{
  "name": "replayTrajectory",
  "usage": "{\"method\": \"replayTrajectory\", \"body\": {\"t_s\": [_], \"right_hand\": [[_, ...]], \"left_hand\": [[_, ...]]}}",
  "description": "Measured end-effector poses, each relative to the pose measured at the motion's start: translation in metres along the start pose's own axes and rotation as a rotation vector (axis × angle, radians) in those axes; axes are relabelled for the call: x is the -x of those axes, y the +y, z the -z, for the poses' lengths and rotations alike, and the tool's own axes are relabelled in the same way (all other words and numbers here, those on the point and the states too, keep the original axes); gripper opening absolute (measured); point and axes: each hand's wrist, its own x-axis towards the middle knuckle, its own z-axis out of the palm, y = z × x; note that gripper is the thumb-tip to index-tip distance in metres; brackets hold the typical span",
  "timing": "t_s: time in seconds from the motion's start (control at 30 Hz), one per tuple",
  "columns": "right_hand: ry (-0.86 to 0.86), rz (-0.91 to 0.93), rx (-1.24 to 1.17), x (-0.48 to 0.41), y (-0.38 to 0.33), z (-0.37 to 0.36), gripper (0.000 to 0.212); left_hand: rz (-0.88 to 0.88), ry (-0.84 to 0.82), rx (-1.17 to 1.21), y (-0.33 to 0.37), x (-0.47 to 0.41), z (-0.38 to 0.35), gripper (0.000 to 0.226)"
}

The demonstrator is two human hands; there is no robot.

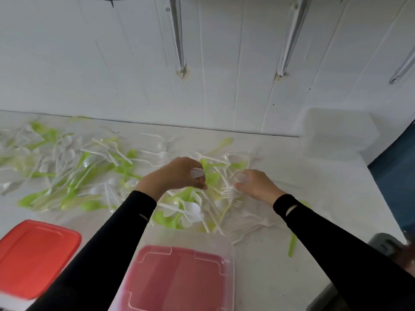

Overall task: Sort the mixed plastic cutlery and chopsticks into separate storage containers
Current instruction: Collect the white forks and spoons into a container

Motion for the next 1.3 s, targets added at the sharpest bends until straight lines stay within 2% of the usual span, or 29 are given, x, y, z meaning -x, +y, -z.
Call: {"method": "replayTrajectory", "body": {"t_s": [0.1,0.17,0.27,0.37,0.43,0.5,0.6,0.7,0.8,0.87,0.97,1.07,1.2,1.3], "right_hand": [[0.023,-0.015,0.004,-0.005,0.003,-0.002,0.03],[-0.028,-0.061,0.044,-0.007,0.006,-0.002,0.015],[-0.019,-0.077,0.028,-0.01,0.01,0.003,0.017],[0.11,-0.085,-0.202,-0.013,0.01,0.017,0.026],[0.229,-0.087,-0.4,-0.011,0.008,0.027,0.029],[0.332,-0.055,-0.538,-0.008,0.006,0.036,0.033],[0.442,0.017,-0.666,-0.003,0.004,0.042,0.016],[0.484,0.031,-0.78,-0.002,0.001,0.043,0.006],[0.438,0.07,-0.985,0.001,-0.004,0.046,0.014],[0.397,0.097,-1.028,0.004,-0.008,0.047,0.014],[0.344,0.133,-0.911,0.006,-0.015,0.037,0.013],[0.273,0.225,-0.61,0.009,-0.021,0.018,0.016],[0.192,0.359,-0.198,0.017,-0.032,-0.006,0.022],[0.086,0.282,0.119,0.021,-0.034,-0.024,0.028]], "left_hand": [[0.048,-0.192,-0.174,-0.017,0.005,-0.021,0.026],[0.084,-0.212,-0.221,-0.024,0.006,-0.035,0.03],[0.078,-0.163,-0.313,-0.025,0.003,-0.046,0.021],[0.007,-0.056,-0.251,-0.03,-0.005,-0.046,0.007],[-0.018,-0.007,-0.169,-0.034,-0.007,-0.042,0.009],[0.021,-0.036,-0.082,-0.035,-0.005,-0.042,0.016],[0.064,-0.058,-0.034,-0.035,0.0,-0.044,0.02],[0.09,-0.071,-0.073,-0.037,0.0,-0.043,0.022],[0.095,-0.129,-0.169,-0.036,0.0,-0.044,0.022],[0.084,-0.138,-0.202,-0.037,-0.001,-0.046,0.02],[0.031,-0.015,-0.151,-0.041,-0.003,-0.046,0.014],[-0.095,0.227,-0.073,-0.04,-0.006,-0.045,0.016],[-0.259,0.381,0.013,-0.035,-0.006,-0.038,0.021],[-0.323,0.444,0.047,-0.03,-0.004,-0.034,0.036]]}}
